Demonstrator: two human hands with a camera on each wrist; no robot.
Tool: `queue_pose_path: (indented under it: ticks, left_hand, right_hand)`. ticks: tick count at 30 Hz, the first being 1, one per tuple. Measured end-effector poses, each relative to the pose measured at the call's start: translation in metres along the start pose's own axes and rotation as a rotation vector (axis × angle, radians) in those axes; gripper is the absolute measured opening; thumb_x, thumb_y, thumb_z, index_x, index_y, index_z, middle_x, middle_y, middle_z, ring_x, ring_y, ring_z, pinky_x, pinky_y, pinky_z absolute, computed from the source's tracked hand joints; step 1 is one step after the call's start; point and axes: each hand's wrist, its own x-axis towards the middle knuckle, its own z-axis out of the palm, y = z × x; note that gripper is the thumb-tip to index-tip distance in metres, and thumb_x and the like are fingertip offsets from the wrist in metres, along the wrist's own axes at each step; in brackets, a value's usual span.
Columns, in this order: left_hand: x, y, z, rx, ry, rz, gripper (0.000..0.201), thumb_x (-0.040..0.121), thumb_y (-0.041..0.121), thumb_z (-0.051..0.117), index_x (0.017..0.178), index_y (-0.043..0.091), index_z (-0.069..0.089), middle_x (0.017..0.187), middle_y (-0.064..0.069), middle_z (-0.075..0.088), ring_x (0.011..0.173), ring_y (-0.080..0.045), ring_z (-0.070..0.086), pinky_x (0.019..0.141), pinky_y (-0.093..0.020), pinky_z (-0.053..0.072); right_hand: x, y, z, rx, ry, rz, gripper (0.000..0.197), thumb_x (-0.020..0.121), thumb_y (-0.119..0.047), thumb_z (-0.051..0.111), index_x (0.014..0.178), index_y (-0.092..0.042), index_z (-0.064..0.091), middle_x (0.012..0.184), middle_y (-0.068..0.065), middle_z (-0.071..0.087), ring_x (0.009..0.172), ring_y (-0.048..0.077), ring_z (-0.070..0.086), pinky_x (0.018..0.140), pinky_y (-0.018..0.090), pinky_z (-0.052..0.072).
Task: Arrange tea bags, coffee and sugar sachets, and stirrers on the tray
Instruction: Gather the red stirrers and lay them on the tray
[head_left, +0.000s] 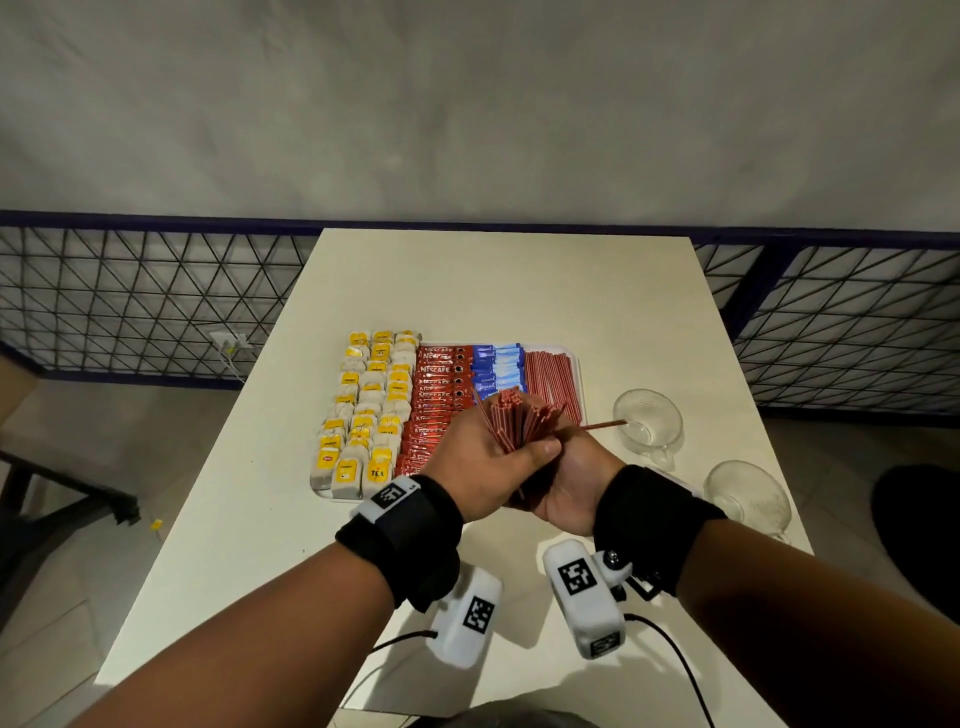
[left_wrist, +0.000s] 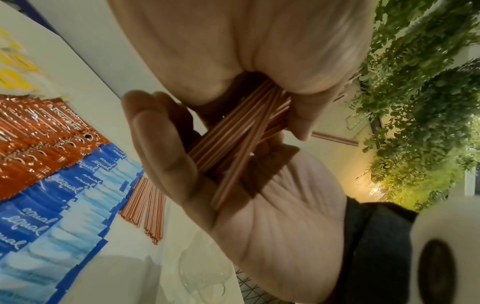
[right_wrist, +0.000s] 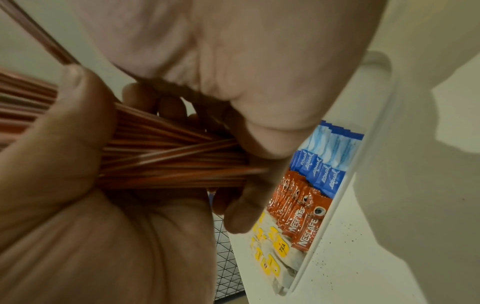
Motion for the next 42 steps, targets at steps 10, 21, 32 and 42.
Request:
queue_pose_path:
  ticks: [10, 21, 32, 42]
  left_hand:
    - [0.002, -0.005, 0.006, 0.056, 0.083, -0.006, 0.014, 0.097, 0.02, 0.052, 0.085, 0.018, 0.06, 0.068, 0.018, 0.057, 0.068, 0.008, 0.056, 0.066, -0.006, 0.04]
    - [0.0, -0.008, 0.006, -0.081, 0.043, 0.012, 0.023, 0.089, 0.034, 0.054, 0.094, 0.014, 0.064, 0.084, 0.007, 0.066, 0.081, -0.005, 0.063, 0.076, -0.018, 0.049]
    - [0.005, -0.027, -0.007, 0.592, -0.357, -0.05, 0.038, 0.092, 0.035, 0.062, 0.128, 0.024, 0.057, 0.119, -0.001, 0.065, 0.105, -0.02, 0.062, 0.087, -0.027, 0.048]
    - [0.012, -0.03, 0.001, 0.878, -0.465, -0.018, 0.041, 0.095, 0.025, 0.054, 0.131, 0.005, 0.053, 0.129, -0.017, 0.057, 0.108, -0.032, 0.059, 0.09, -0.037, 0.047]
  right_hand:
    - [-0.001, 0.003, 0.0, -0.062, 0.051, 0.035, 0.062, 0.097, -0.057, 0.03, 0.131, -0.012, 0.057, 0.123, 0.014, 0.065, 0.112, 0.028, 0.063, 0.092, 0.042, 0.053]
    - [0.004, -0.008, -0.004, 0.024, 0.083, 0.051, 0.073, 0.093, -0.067, 0.025, 0.125, -0.013, 0.063, 0.122, 0.014, 0.065, 0.111, 0.027, 0.063, 0.09, 0.041, 0.052]
    - [0.019, -0.009, -0.005, -0.37, 0.225, -0.116, 0.065, 0.096, -0.059, 0.026, 0.1, -0.007, 0.066, 0.101, 0.015, 0.069, 0.085, 0.023, 0.067, 0.072, 0.033, 0.052]
    - [0.023, 0.0, -0.006, -0.832, 0.234, -0.257, 0.049, 0.084, -0.07, 0.045, 0.089, -0.027, 0.07, 0.102, 0.003, 0.068, 0.101, 0.024, 0.062, 0.093, 0.047, 0.05]
